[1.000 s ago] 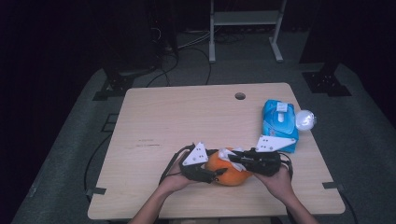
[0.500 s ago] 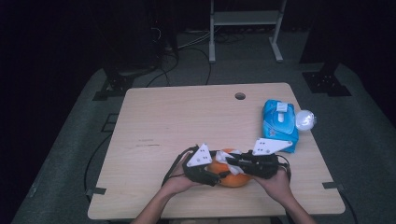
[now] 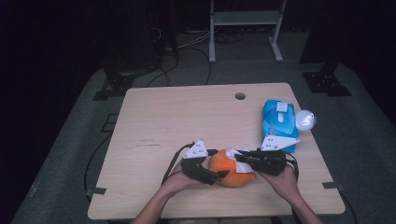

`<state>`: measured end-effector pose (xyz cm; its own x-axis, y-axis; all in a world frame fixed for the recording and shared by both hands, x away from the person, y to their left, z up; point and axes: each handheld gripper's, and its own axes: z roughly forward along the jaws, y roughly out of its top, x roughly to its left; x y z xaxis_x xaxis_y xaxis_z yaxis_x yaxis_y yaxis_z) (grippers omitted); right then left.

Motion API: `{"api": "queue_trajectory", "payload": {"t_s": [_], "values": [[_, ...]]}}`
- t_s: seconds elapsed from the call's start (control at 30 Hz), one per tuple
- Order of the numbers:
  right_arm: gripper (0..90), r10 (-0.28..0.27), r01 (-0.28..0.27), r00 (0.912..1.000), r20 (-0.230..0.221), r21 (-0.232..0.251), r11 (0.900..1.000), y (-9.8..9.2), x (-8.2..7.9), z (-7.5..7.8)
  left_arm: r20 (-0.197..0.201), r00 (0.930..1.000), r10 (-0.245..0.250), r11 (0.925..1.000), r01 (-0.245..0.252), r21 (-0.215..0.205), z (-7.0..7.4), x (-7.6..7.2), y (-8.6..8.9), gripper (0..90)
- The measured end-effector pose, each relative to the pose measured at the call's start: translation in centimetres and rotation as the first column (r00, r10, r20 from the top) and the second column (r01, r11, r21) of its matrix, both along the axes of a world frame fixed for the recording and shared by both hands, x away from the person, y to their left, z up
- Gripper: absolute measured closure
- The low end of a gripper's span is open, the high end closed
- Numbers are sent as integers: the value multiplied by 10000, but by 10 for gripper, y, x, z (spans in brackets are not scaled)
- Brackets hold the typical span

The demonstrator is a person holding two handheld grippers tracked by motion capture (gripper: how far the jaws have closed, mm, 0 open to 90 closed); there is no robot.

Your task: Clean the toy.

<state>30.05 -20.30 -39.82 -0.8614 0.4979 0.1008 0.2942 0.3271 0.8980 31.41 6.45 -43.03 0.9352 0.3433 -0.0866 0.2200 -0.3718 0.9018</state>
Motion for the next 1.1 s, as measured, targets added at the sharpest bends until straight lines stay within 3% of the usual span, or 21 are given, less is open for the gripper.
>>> {"api": "queue_trajectory", "payload": {"t_s": [0.13, 0.27, 0.3, 0.57, 0.63, 0.7, 0.73, 0.8, 0.87, 0.97, 1.03, 1.07, 1.1], "values": [[815, 246, -237, 9986, 461, -217, 9995, 12, -8, 8, 782, 9967, -217, 9994, 194, 301, 5, -7, -6, 266], [815, 843, -800, 9928, 852, -522, 9954, 36, -19, 12, 1856, 9805, -647, 9940, 469, 988, 10, -19, -14, 269], [816, 889, -830, 9918, 923, -665, 9943, 39, -19, 13, 1841, 9809, -630, 9941, 454, 987, 10, -19, -14, 269], [816, 86, -85, 10000, 32, -134, 9999, 5, -1, 3, 1156, 9921, -494, 9971, 422, 641, 2, -8, -2, 267], [816, -12, 11, 9999, -167, -13, 10000, -3, 0, -1, 603, 9970, -477, 9984, 457, 339, 1, -5, -1, 195], [816, -43, 43, 10000, -68, -77, 10000, -3, -2, -2, 126, 9994, -308, 9994, 307, 129, 0, -1, -1, 130], [816, -41, 41, 10000, -1, -128, 9999, -2, -2, -2, -260, 9994, -237, 9997, 236, -44, -1, 1, -1, 114], [816, 6, -5, 10000, 21, -177, 9998, 0, -3, -1, -592, 9981, -178, 9998, 170, -135, -2, 2, 1, 126], [815, 38, -35, 9999, 133, -226, 9997, 2, -3, 0, -315, 9994, -164, 9999, 163, -29, -1, 0, 2, 202], [815, 126, -114, 9992, 377, -325, 9994, 9, -8, 6, 541, 9982, -255, 9994, 241, 257, 4, -7, -3, 263], [815, 447, -438, 9979, 471, -181, 9989, 18, -11, 9, 1096, 9929, -465, 9979, 412, 500, 7, -13, -10, 265], [814, 597, -586, 9969, 515, -213, 9981, 24, -14, 11, 1494, 9867, -641, 9957, 532, 757, 9, -17, -14, 265], [815, 755, -734, 9951, 646, -340, 9967, 33, -16, 11, 1635, 9840, -713, 9947, 579, 852, 9, -18, -15, 265]]}}
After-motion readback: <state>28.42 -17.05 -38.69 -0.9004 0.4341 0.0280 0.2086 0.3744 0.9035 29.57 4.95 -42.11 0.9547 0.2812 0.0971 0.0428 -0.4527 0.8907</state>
